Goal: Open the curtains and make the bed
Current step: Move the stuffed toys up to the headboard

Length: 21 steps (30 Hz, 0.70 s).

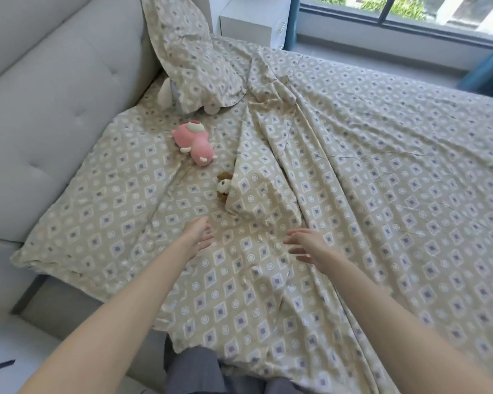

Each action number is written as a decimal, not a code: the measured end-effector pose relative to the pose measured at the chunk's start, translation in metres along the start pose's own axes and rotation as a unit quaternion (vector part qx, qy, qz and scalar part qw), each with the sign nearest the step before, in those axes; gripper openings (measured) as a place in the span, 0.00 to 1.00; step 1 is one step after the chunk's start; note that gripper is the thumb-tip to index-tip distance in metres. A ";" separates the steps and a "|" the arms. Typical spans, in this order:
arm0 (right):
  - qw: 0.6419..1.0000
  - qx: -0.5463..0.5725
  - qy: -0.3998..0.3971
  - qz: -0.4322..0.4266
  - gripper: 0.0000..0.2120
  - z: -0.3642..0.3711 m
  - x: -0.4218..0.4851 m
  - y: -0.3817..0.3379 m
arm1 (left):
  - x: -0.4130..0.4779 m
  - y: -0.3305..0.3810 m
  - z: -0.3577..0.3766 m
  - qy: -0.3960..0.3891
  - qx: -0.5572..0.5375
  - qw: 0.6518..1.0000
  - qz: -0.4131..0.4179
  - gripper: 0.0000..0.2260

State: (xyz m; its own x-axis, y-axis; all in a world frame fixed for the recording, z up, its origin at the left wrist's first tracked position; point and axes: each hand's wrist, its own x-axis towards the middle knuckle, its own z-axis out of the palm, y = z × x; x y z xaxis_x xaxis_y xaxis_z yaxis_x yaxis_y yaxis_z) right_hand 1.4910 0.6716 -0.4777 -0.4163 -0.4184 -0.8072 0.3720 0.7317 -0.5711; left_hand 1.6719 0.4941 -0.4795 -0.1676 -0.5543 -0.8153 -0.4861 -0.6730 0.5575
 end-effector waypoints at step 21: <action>0.981 0.051 0.169 0.074 0.16 0.222 0.135 -0.032 | 0.211 0.118 -0.059 -0.184 0.151 0.968 -0.084 0.20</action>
State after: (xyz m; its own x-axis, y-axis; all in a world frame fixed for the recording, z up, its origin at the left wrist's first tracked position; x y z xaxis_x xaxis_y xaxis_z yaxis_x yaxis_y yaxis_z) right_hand 1.6073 0.4721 -0.6021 -0.5964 -0.0958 -0.7969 0.5237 0.7061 -0.4767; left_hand 1.6300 0.2683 -0.5767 -0.3306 -0.2003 -0.9223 -0.7523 -0.5342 0.3857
